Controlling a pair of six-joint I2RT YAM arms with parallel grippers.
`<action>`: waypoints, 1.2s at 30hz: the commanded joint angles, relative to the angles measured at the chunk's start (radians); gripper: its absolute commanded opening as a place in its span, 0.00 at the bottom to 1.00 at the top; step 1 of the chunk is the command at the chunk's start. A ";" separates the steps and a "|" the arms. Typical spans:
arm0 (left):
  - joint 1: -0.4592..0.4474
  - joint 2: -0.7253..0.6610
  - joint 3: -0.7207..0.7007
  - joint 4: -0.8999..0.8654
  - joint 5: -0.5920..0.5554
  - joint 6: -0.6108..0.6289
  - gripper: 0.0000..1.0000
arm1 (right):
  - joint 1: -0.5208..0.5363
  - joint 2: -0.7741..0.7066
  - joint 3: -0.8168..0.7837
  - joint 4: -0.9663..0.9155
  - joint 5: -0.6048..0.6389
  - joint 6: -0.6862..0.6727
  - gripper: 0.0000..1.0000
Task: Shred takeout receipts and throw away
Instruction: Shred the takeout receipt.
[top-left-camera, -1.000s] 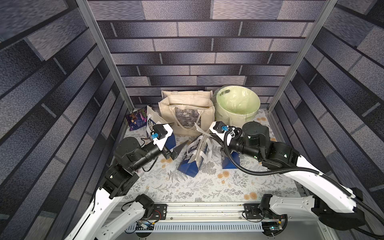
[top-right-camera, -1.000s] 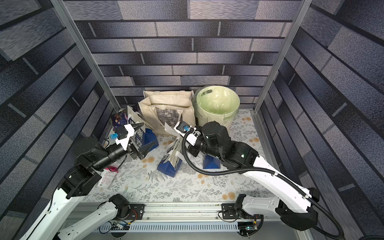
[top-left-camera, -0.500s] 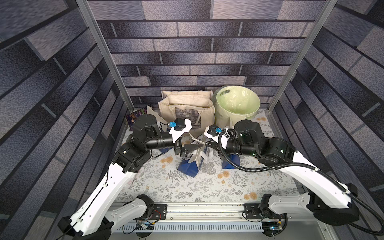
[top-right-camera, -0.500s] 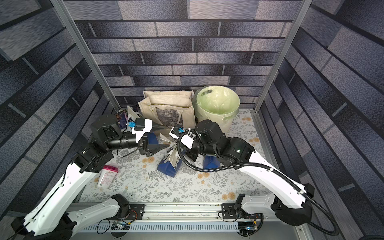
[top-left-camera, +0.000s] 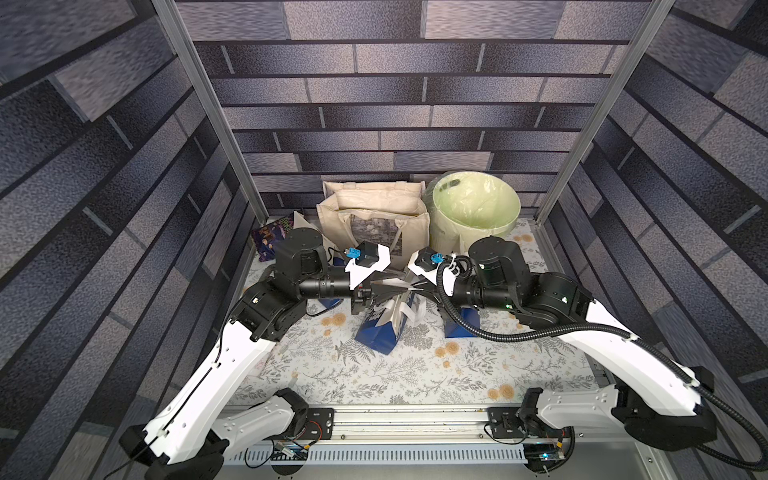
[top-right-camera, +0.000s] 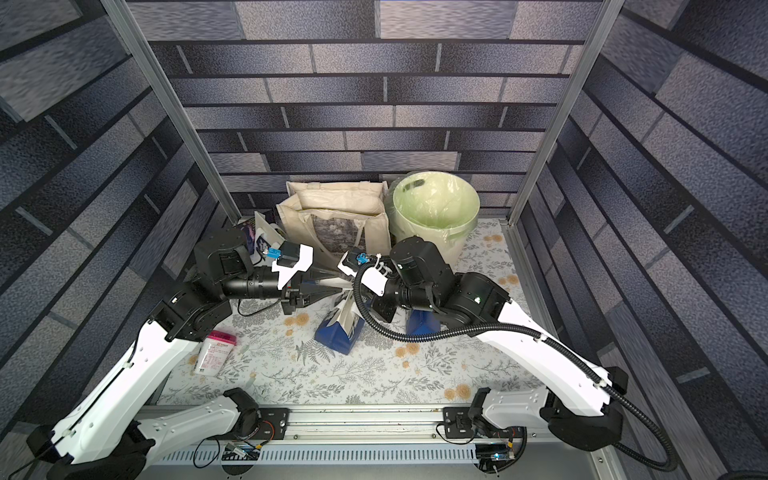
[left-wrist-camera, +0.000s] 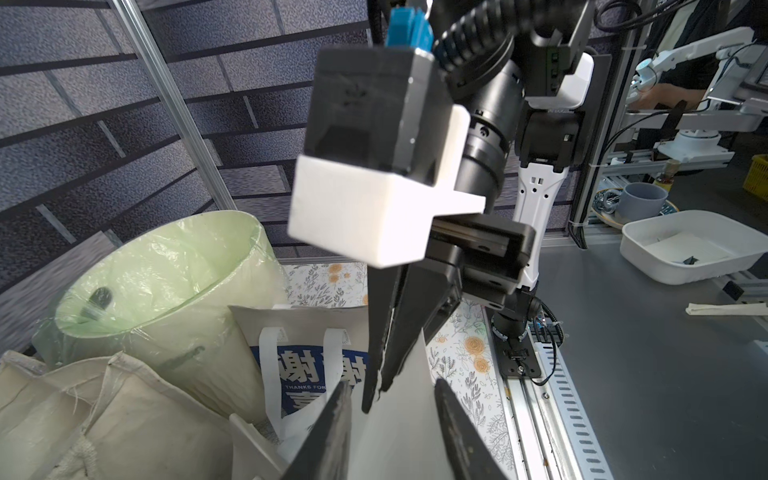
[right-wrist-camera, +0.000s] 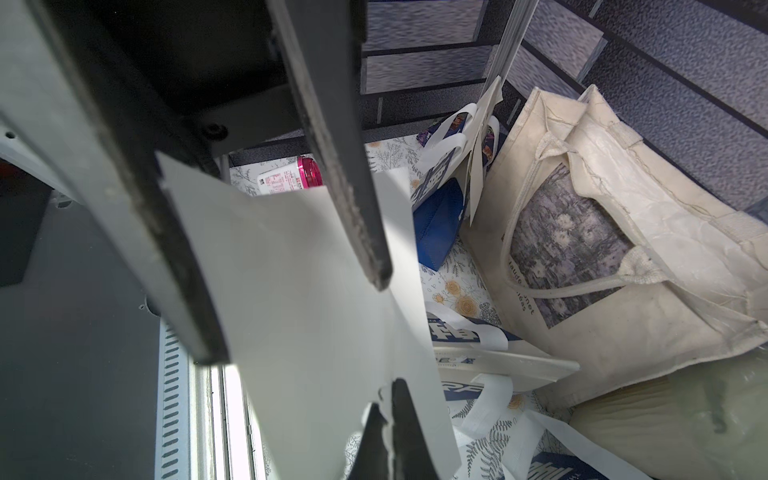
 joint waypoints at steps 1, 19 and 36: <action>-0.015 0.003 0.015 0.000 -0.002 0.007 0.17 | -0.006 0.009 0.021 -0.015 -0.011 0.003 0.00; -0.084 -0.007 -0.105 0.282 -0.703 -0.286 0.00 | -0.004 -0.057 -0.003 0.011 0.070 -0.140 0.00; 0.002 0.071 -0.098 0.302 -0.784 -0.488 0.00 | -0.089 -0.019 0.043 0.318 0.404 0.053 0.00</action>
